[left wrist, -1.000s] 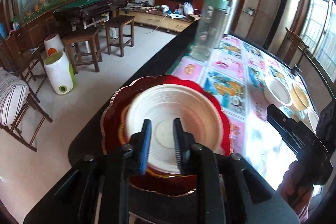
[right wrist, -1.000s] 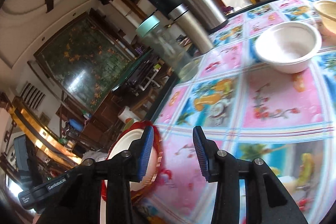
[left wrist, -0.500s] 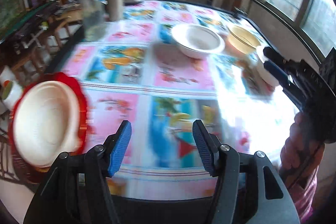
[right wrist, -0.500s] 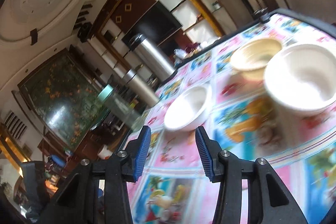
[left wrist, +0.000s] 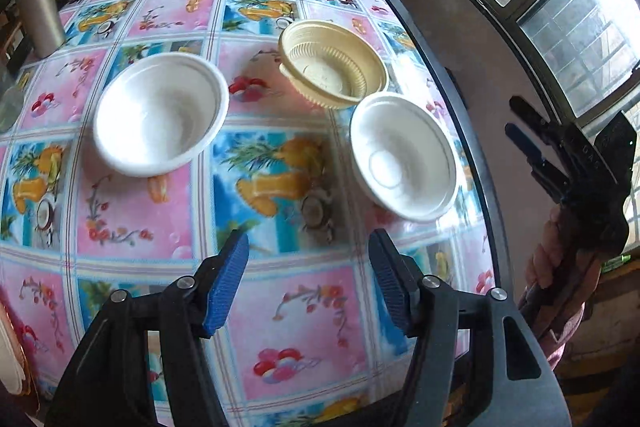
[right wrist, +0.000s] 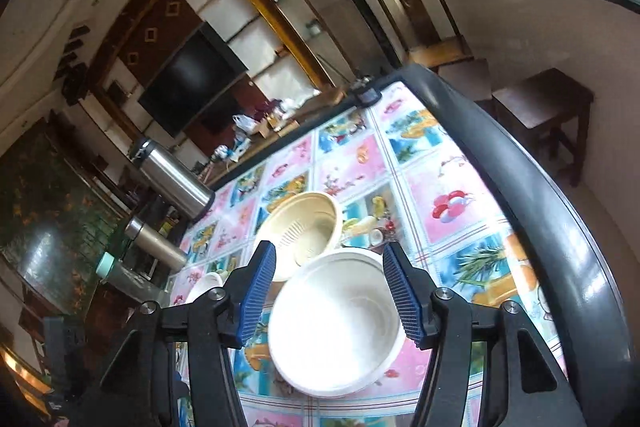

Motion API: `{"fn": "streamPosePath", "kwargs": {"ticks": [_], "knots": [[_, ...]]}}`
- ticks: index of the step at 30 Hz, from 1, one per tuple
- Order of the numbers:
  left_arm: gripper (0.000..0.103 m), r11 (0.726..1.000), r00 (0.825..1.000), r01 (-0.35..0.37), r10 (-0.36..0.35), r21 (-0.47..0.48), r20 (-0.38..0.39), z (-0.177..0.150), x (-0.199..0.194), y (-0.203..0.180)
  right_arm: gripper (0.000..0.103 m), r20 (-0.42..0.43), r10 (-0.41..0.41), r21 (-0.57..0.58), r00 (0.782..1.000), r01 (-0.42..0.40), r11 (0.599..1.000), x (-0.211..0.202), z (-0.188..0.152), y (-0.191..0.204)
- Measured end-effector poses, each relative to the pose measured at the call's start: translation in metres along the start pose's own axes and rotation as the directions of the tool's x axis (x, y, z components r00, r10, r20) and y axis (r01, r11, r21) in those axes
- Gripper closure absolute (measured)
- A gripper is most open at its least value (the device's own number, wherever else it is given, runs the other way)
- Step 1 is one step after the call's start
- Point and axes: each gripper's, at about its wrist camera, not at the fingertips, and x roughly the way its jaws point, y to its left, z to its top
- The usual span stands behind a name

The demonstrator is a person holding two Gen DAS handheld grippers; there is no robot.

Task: Organize plates and bowls
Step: 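Reach the right gripper to the white paper bowl and grasp its rim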

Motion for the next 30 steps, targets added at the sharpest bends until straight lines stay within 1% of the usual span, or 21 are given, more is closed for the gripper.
{"fn": "streamPosePath", "kwargs": {"ticks": [1, 2, 4, 5, 7, 9, 14, 15, 17, 20, 23, 25, 27, 30], "knots": [[0.034, 1.0, 1.0, 0.002, -0.002, -0.01, -0.006, 0.009, 0.004, -0.004, 0.044, -0.022, -0.009, 0.037, 1.0, 0.01, 0.999, 0.007, 0.003, -0.01], [0.034, 1.0, 1.0, 0.004, -0.004, -0.026, -0.015, 0.017, 0.009, -0.008, 0.044, -0.036, -0.005, 0.079, 0.999, 0.008, 0.997, 0.013, 0.001, -0.023], [0.034, 0.998, 0.999, 0.022, -0.024, -0.052, -0.037, 0.027, 0.02, -0.012, 0.044, -0.047, 0.043, 0.15, 0.998, -0.035, 0.988, 0.025, -0.009, -0.046], [0.034, 0.997, 0.998, 0.036, -0.039, -0.065, -0.045, 0.031, 0.025, -0.014, 0.044, -0.061, 0.049, 0.175, 0.997, -0.037, 0.984, 0.032, -0.015, -0.057], [0.034, 0.995, 0.998, 0.044, -0.048, -0.089, -0.043, 0.041, 0.036, -0.018, 0.044, -0.126, 0.042, 0.207, 0.991, -0.015, 0.978, 0.045, -0.025, -0.072], [0.034, 0.994, 0.997, 0.055, -0.06, -0.099, -0.042, 0.048, 0.047, -0.022, 0.044, -0.167, 0.104, 0.253, 0.981, -0.06, 0.966, 0.052, -0.029, -0.082], [0.034, 0.984, 0.993, 0.102, -0.108, -0.143, -0.038, 0.055, 0.07, -0.028, 0.044, -0.194, 0.193, 0.306, 0.962, -0.128, 0.944, 0.056, -0.033, -0.084], [0.034, 0.983, 0.993, 0.108, -0.113, -0.149, -0.03, 0.055, 0.072, -0.029, 0.044, -0.193, 0.2, 0.316, 0.961, -0.132, 0.94, 0.057, -0.033, -0.085], [0.034, 0.981, 0.993, 0.111, -0.115, -0.157, -0.018, 0.055, 0.075, -0.03, 0.044, -0.198, 0.196, 0.322, 0.96, -0.125, 0.938, 0.059, -0.034, -0.084], [0.034, 0.976, 0.99, 0.135, -0.14, -0.17, -0.015, 0.053, 0.082, -0.032, 0.044, -0.206, 0.201, 0.33, 0.958, -0.125, 0.936, 0.062, -0.034, -0.084], [0.034, 0.975, 0.989, 0.147, -0.149, -0.169, 0.002, 0.051, 0.083, -0.036, 0.044, -0.213, 0.198, 0.33, 0.957, -0.12, 0.936, 0.064, -0.034, -0.083], [0.034, 0.978, 0.99, 0.138, -0.138, -0.156, 0.011, 0.05, 0.083, -0.039, 0.044, -0.214, 0.201, 0.33, 0.956, -0.123, 0.936, 0.064, -0.034, -0.082], [0.034, 0.983, 0.994, 0.113, -0.113, -0.143, 0.008, 0.051, 0.087, -0.041, 0.044, -0.216, 0.204, 0.327, 0.955, -0.126, 0.937, 0.066, -0.033, -0.081], [0.034, 0.982, 0.993, 0.112, -0.115, -0.153, -0.012, 0.05, 0.095, -0.04, 0.044, -0.22, 0.2, 0.325, 0.955, -0.121, 0.938, 0.067, -0.034, -0.079]]}}
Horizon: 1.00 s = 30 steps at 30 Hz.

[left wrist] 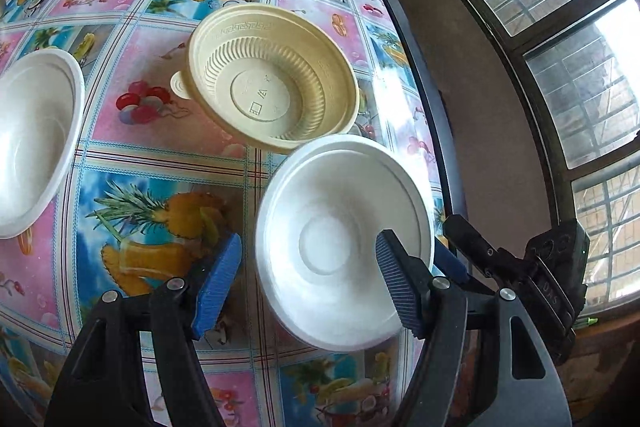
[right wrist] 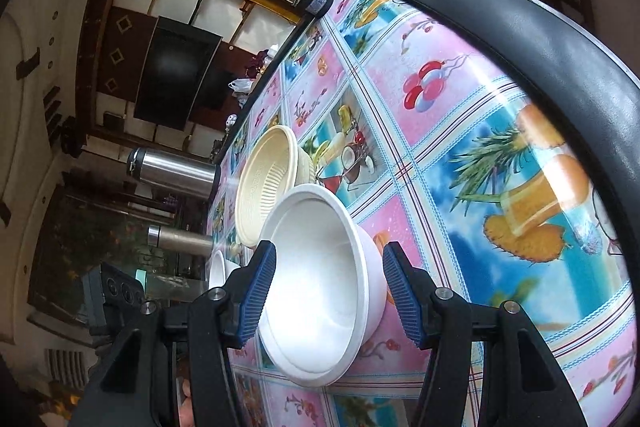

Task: Organize plates and bowls
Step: 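Reach the right gripper to the white paper bowl and grasp its rim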

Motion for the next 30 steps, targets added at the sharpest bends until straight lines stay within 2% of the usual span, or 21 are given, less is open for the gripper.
{"fn": "streamPosePath", "kwargs": {"ticks": [14, 18, 21, 26, 28, 30], "knots": [[0.035, 0.999, 0.998, -0.048, 0.048, 0.015, 0.046, -0.002, 0.002, 0.007, 0.052, -0.001, -0.04, 0.006, 0.999, 0.04, 0.999, 0.006, 0.0, -0.002], [0.044, 0.998, 0.997, -0.056, 0.055, 0.026, 0.053, -0.002, 0.003, 0.007, 0.056, 0.002, -0.05, 0.002, 0.999, 0.05, 0.999, 0.005, 0.0, -0.001], [0.045, 0.998, 0.997, -0.059, 0.058, 0.025, 0.044, -0.002, 0.006, 0.008, 0.06, -0.006, -0.062, -0.005, 0.998, 0.062, 0.998, 0.007, 0.0, -0.001], [0.055, 0.998, 0.998, -0.06, 0.059, 0.027, 0.038, -0.003, 0.01, 0.009, 0.066, -0.009, -0.078, -0.004, 0.997, 0.078, 0.997, 0.011, -0.001, -0.002], [0.065, 0.997, 0.997, -0.063, 0.062, 0.038, 0.042, -0.003, 0.009, 0.007, 0.068, -0.009, -0.085, 0.0, 0.996, 0.085, 0.996, 0.011, -0.001, -0.003], [0.069, 0.996, 0.997, -0.068, 0.066, 0.049, 0.044, -0.004, 0.009, 0.006, 0.072, -0.007, -0.088, 0.003, 0.996, 0.088, 0.996, 0.012, -0.001, -0.003]]}}
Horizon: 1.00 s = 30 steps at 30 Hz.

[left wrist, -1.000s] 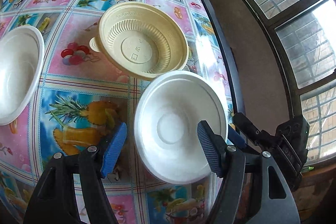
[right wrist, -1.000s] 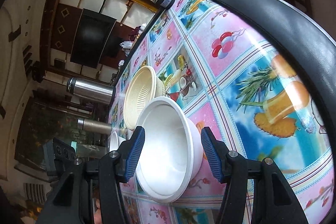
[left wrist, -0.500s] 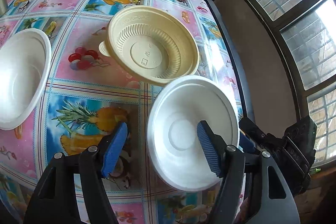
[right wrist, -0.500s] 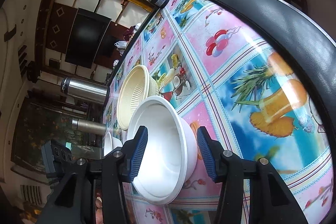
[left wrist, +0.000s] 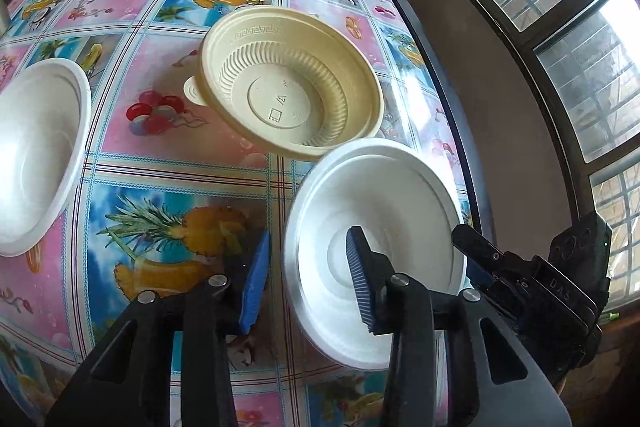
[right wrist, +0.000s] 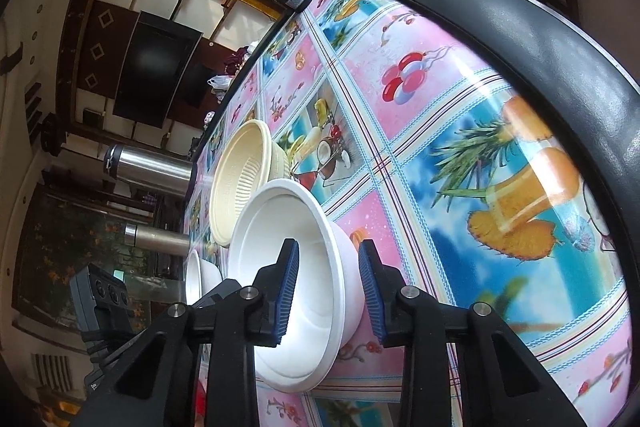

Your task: Organize plates and bowls

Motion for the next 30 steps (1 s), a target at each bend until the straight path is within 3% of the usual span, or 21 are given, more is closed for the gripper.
{"fn": "streamPosePath", "kwargs": {"ticks": [6, 13, 30], "knots": [[0.086, 1.0, 1.0, -0.006, 0.006, 0.008, 0.0, -0.001, 0.001, 0.002, 0.079, -0.001, -0.007, -0.004, 1.0, 0.007, 1.0, 0.001, -0.001, 0.001], [0.097, 1.0, 1.0, -0.005, 0.005, 0.019, 0.008, -0.001, 0.0, 0.003, 0.095, 0.021, -0.052, -0.008, 0.998, 0.053, 0.999, 0.003, -0.003, 0.002], [0.097, 0.999, 1.0, 0.022, -0.022, -0.025, 0.015, -0.018, -0.013, 0.025, 0.094, 0.026, -0.076, -0.076, 0.997, 0.078, 0.994, 0.011, -0.016, 0.016]]}}
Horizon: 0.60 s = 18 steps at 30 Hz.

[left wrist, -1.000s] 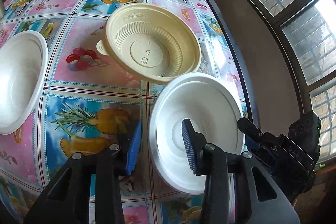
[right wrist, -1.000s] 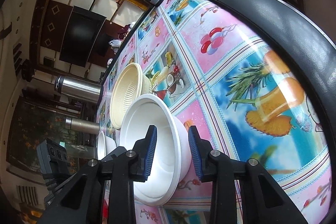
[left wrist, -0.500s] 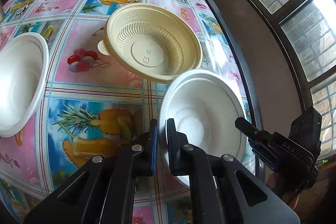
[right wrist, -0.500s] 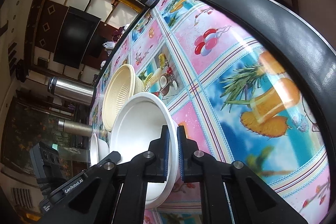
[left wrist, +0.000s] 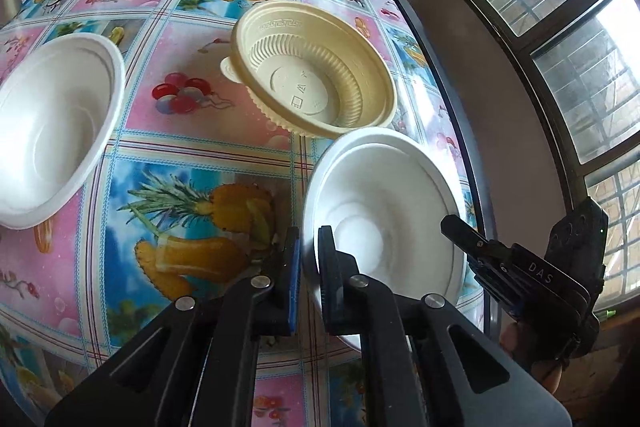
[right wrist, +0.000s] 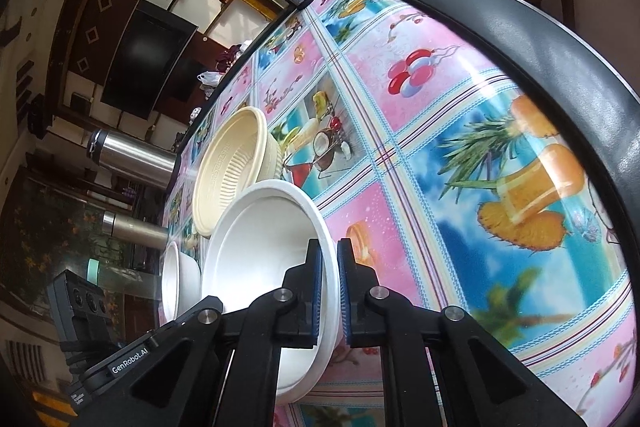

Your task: Organize plates and bowls

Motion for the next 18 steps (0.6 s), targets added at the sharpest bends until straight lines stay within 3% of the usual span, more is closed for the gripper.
{"fn": "streamPosePath", "kwargs": {"ticks": [6, 18], "knots": [[0.097, 0.999, 1.0, 0.005, -0.004, -0.048, 0.021, -0.02, -0.02, 0.031, 0.095, -0.012, 0.026, -0.073, 1.0, -0.027, 0.997, 0.011, -0.025, 0.021], [0.096, 0.995, 0.999, 0.018, -0.013, -0.103, 0.043, -0.06, -0.061, 0.088, 0.094, -0.026, 0.097, -0.11, 0.995, -0.099, 0.989, 0.024, -0.087, 0.051]]}}
